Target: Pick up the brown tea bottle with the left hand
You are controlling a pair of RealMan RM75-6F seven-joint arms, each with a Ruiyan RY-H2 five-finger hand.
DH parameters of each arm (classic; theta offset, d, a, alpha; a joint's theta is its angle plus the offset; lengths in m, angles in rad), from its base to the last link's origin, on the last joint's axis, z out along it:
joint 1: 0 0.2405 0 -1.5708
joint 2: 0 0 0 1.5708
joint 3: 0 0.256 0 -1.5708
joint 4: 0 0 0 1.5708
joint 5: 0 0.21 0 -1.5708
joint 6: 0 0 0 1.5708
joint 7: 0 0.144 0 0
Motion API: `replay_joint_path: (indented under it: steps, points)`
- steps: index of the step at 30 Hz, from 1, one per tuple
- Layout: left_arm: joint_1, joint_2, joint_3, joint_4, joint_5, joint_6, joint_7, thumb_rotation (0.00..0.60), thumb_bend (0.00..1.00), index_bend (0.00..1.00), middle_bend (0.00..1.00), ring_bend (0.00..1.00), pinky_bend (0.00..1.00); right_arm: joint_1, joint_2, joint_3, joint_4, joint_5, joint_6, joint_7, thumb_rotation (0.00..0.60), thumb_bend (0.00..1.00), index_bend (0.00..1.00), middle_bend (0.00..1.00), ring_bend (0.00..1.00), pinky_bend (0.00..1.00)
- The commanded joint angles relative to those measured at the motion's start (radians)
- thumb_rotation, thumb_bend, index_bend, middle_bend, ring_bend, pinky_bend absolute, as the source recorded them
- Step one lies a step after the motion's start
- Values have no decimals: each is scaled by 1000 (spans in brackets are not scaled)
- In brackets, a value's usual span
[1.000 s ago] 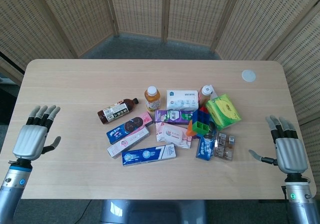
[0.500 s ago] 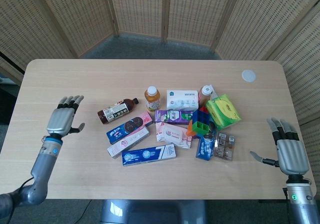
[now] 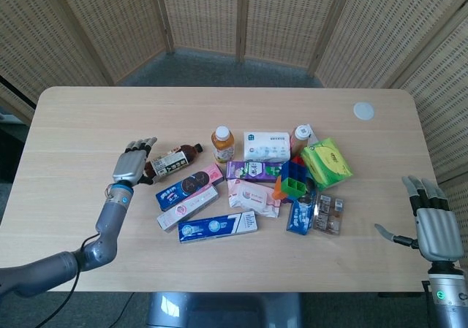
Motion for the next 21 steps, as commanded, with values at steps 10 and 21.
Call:
replay_joint_path:
  steps: [10, 21]
  points:
    - [-105, -170, -25, 217, -84, -62, -25, 600, 312, 0, 0, 2, 0, -23, 17, 3, -1, 6, 12, 77, 311, 29, 0, 0, 0, 0]
    - [-140, -285, -40, 366, -59, -23, -48, 600, 444, 218, 211, 400, 388, -40, 23, 8, 6, 9, 24, 113, 314, 31, 0, 0, 0, 0]
